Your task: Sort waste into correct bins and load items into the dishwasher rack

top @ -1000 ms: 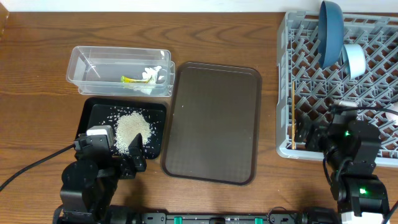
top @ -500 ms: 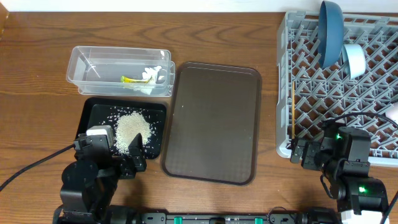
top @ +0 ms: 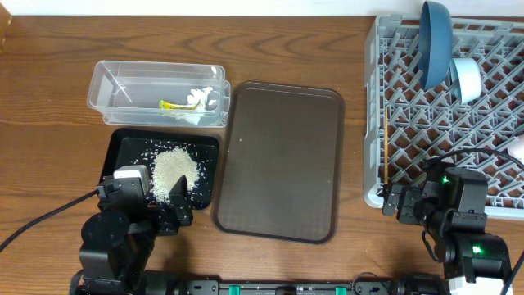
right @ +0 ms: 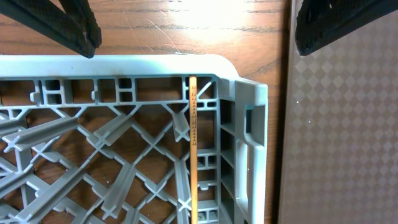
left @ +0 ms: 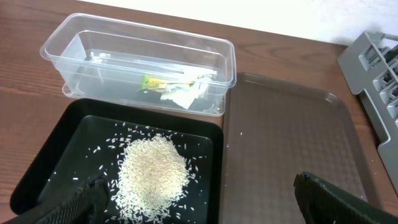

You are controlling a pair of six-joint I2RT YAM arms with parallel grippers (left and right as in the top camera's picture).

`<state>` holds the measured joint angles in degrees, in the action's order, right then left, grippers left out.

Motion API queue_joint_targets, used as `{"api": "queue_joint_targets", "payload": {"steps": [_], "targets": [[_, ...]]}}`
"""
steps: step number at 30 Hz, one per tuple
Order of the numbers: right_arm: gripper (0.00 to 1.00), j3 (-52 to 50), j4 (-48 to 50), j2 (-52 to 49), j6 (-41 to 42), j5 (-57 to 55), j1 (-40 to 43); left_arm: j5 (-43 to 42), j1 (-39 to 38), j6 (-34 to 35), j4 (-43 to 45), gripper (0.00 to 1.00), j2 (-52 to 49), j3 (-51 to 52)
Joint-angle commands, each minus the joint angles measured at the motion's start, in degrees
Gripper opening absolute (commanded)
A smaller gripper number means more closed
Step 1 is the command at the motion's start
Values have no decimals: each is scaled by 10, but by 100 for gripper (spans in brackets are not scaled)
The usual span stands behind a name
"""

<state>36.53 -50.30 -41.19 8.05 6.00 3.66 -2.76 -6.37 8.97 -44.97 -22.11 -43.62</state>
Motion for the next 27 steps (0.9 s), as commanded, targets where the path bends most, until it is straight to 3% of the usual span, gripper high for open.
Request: {"api": "queue_joint_targets", "payload": {"steps": [1,9,18,27], "targets": [[99,-3,-1,1,-4,-2,0,7,3,-4,0,97,1,5],[99,-35,8,86,-15,-17,-14,7,3,-4,0,97,1,5],[99,-207,233,302,-40,-20,-60,7,3,-4,0,98,1,5],[99,-296,412,393,-137,-19,-74,7,3,-4,0,98,1,5]]}}
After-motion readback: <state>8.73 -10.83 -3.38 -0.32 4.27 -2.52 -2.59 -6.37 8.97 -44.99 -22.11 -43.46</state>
